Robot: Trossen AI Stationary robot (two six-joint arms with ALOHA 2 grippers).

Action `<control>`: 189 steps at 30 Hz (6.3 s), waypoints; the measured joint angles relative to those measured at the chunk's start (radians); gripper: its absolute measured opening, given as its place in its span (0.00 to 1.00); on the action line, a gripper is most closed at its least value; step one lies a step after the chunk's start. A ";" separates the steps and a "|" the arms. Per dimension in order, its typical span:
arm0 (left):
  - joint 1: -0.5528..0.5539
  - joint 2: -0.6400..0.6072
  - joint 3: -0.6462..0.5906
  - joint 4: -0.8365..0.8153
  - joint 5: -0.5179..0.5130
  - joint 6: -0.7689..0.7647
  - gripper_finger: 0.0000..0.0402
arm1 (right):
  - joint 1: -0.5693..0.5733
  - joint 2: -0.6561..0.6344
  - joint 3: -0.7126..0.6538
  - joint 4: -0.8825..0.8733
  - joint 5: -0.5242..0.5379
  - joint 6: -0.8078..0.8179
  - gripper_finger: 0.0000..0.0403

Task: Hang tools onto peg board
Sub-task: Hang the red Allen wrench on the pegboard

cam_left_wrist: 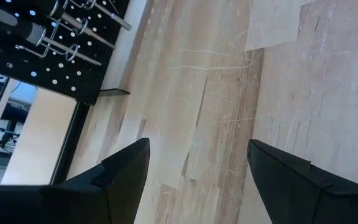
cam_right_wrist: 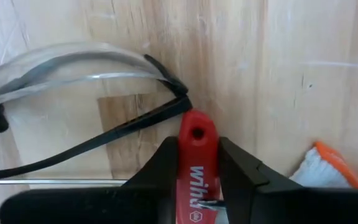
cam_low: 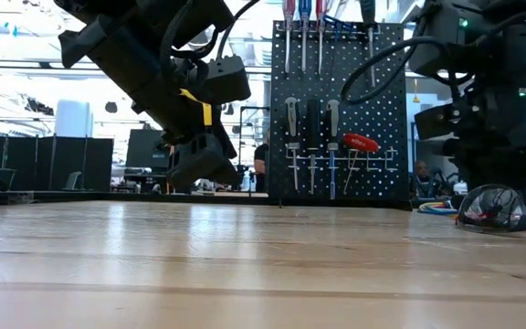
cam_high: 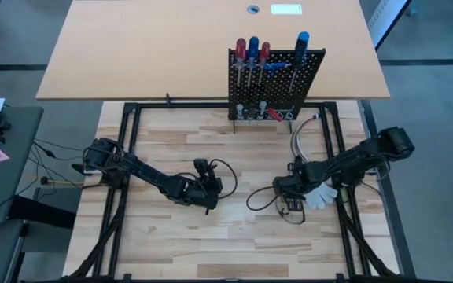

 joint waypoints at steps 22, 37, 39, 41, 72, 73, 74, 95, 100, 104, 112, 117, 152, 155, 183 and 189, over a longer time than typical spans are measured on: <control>0.017 0.000 0.000 -0.002 0.000 -0.051 0.66 | -0.068 -0.033 0.135 0.282 0.640 -0.276 0.02; 0.016 0.000 0.000 -0.034 0.006 -0.079 0.66 | -0.095 -0.249 -0.059 -0.007 0.322 0.176 0.58; 0.016 0.000 0.000 -0.033 0.014 -0.079 0.66 | -0.095 -0.227 -0.093 0.024 0.315 0.196 0.63; 0.017 0.000 0.000 -0.030 0.020 -0.079 0.66 | -0.095 -0.205 -0.121 0.080 0.312 0.204 0.64; 0.017 0.001 0.000 -0.037 0.029 -0.079 0.66 | -0.264 -0.105 -0.145 0.347 0.256 -0.049 0.15; 0.017 0.001 0.000 -0.036 0.029 -0.079 0.66 | -0.255 -0.112 -0.145 0.346 0.294 -0.049 0.15; 0.017 0.000 -0.001 -0.036 0.029 -0.079 0.66 | -0.246 -0.121 -0.144 0.342 0.335 -0.051 0.15; 0.019 0.001 -0.001 -0.022 0.029 -0.078 0.66 | -0.166 -0.234 -0.066 0.249 0.550 -0.101 0.15; 0.019 0.001 -0.001 -0.022 0.029 -0.079 0.66 | -0.322 -0.307 -0.078 0.217 0.454 -0.049 0.25; 0.019 0.001 -0.001 -0.022 0.029 -0.079 0.66 | -0.475 -0.310 -0.116 0.239 0.348 -0.046 0.33; 0.019 0.001 -0.001 -0.023 0.029 -0.079 0.66 | -0.669 -0.214 -0.129 0.239 0.284 -0.045 0.40; 0.019 0.001 -0.001 -0.028 0.029 -0.079 0.66 | -0.727 -0.147 -0.128 0.243 0.221 -0.045 0.35; 0.020 0.006 -0.190 0.669 0.081 -0.040 0.66 | 0.086 -0.046 -0.126 1.020 0.662 -0.157 0.00; 0.030 0.006 -0.239 0.945 0.199 -0.005 0.66 | 0.126 0.027 -0.126 1.283 0.735 -0.295 0.00; 0.064 0.001 -0.184 1.298 0.438 0.208 0.03 | 0.178 0.179 -0.086 1.762 0.764 -0.675 0.00; 0.065 -0.099 -0.185 1.007 0.444 0.204 0.01 | 0.209 0.133 -0.086 1.596 0.763 -0.643 0.08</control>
